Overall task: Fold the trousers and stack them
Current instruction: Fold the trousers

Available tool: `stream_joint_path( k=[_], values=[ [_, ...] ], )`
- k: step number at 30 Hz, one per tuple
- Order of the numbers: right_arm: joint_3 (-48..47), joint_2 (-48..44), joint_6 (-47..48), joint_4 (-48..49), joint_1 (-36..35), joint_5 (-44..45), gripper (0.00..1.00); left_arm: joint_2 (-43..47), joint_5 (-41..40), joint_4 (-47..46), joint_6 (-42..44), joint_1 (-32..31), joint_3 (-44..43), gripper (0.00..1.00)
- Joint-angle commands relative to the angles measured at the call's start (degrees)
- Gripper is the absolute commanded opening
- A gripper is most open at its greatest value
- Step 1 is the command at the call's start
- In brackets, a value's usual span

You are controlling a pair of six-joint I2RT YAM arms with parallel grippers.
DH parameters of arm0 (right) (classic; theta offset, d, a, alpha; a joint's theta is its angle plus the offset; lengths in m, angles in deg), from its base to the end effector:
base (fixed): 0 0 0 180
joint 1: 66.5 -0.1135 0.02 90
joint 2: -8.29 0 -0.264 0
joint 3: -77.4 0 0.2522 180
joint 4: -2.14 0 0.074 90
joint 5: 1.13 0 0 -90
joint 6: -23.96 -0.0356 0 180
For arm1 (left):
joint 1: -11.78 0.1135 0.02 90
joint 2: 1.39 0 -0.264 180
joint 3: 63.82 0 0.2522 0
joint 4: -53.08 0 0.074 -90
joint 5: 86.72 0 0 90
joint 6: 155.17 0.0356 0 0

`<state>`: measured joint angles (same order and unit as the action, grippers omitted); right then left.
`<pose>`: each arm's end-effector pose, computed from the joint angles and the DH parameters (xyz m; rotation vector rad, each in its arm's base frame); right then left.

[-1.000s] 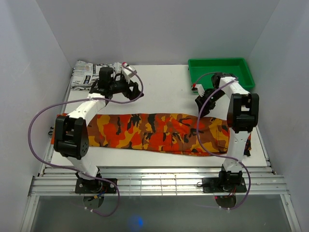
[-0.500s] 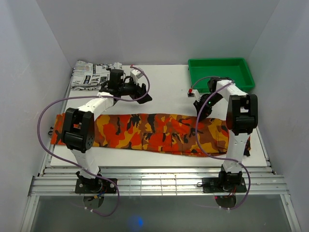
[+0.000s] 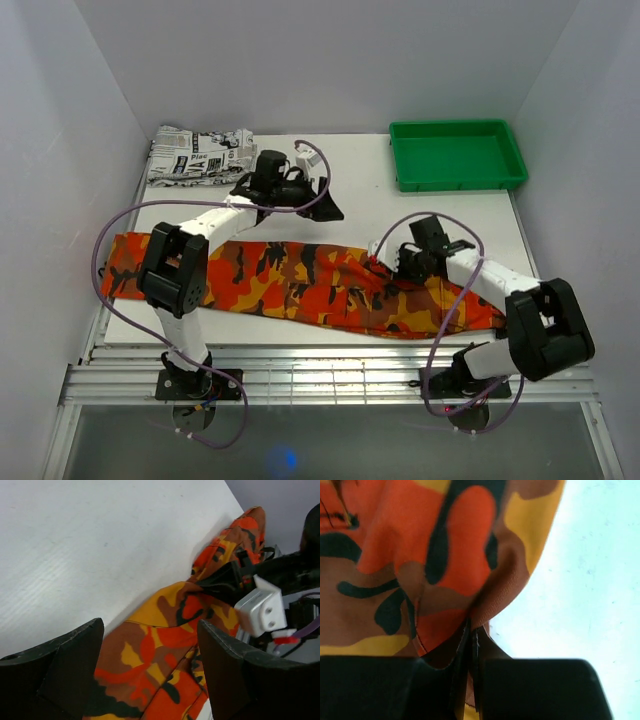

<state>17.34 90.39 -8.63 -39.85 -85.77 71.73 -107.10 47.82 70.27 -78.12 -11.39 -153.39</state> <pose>0.2465 0.0973 0.1832 -1.6924 1.9935 0.1753 0.3733 -0.1869 0.2429 0.6635 2.0963 -1.1948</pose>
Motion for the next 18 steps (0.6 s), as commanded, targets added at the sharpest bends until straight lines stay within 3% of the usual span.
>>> stream_joint_path(
  k=[1, 3, 8, 14, 18],
  values=[
    [12.3, -5.0, 3.6, 23.4, -5.2, 11.8, 0.08, 0.9, 0.7, -0.5, -7.8, -4.1, 0.2, 0.86],
    [20.3, -7.8, 7.5, 34.7, -7.7, 16.8, 0.08, 0.2, 0.6, -0.9, -9.5, -6.0, 0.0, 0.85],
    [32.3, -11.5, 15.5, 52.5, -11.9, 24.5, 0.08, -3.5, 1.4, -1.3, -13.7, -10.2, -1.5, 0.84],
    [46.5, -13.8, 29.2, 74.6, -15.4, 24.0, 0.08, -7.2, -0.9, -1.6, -14.1, -14.7, -4.1, 0.83],
    [53.1, -17.4, 35.4, 78.3, -15.9, 19.8, 0.08, -8.1, -4.2, -2.4, -15.3, -15.6, -5.0, 0.82]
  ],
)
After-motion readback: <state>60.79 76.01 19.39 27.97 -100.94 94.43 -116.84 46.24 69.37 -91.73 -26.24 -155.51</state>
